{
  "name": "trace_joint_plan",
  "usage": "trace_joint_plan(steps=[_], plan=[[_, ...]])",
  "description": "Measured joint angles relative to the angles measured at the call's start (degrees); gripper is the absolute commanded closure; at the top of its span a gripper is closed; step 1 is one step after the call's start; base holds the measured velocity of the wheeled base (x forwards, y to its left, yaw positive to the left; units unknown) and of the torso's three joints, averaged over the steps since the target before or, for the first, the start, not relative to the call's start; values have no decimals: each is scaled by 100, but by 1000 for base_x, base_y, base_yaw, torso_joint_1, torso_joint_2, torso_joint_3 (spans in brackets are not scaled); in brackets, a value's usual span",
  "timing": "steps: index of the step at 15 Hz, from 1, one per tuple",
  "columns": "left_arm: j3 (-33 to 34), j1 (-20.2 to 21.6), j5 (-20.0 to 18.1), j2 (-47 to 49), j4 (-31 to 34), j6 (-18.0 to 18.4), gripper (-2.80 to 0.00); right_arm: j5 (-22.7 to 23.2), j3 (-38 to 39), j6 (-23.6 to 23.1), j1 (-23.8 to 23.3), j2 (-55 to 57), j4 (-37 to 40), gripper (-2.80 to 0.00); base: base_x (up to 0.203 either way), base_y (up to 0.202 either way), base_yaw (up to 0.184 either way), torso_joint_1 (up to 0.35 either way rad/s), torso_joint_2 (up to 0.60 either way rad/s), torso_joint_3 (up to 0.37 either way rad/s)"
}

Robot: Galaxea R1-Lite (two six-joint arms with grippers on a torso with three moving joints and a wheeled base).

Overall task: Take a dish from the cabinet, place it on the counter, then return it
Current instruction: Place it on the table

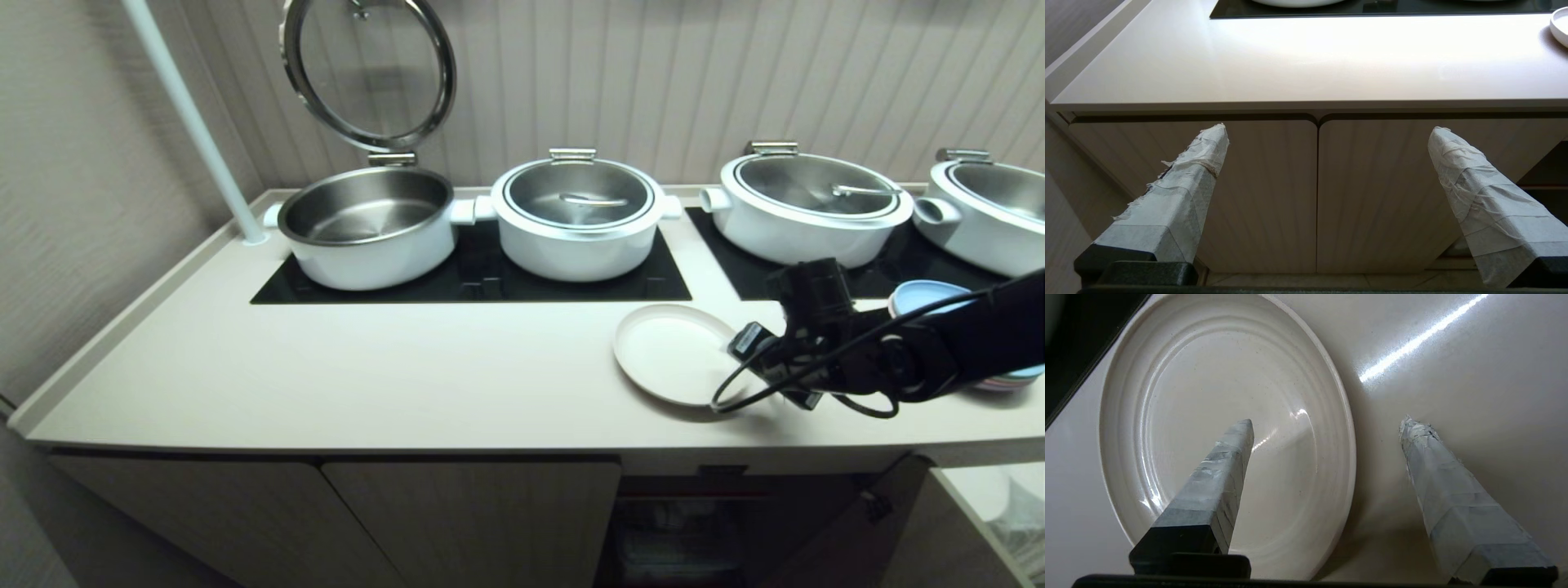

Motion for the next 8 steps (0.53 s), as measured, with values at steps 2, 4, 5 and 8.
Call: trace_joint_plan(steps=[2,4,5,8], plan=[[0,0,2,0,0,0,-280,-2,2,-91,-2,-21,-214,-280,0,0,0,0,0,0],[0,0,-2,0,0,2,-280,-4,25,-310,0,-66,-305,-280,0,0,0,0,0,0],[0,0,0,0,0,0,-280,-6,35,-389,0,-91,-310,-280,0,0,0,0,0,0],[0,0,2,0,0,0,-280,-147,79,-825,-2,-181,-475,-280,0,0,0,0,0,0]])
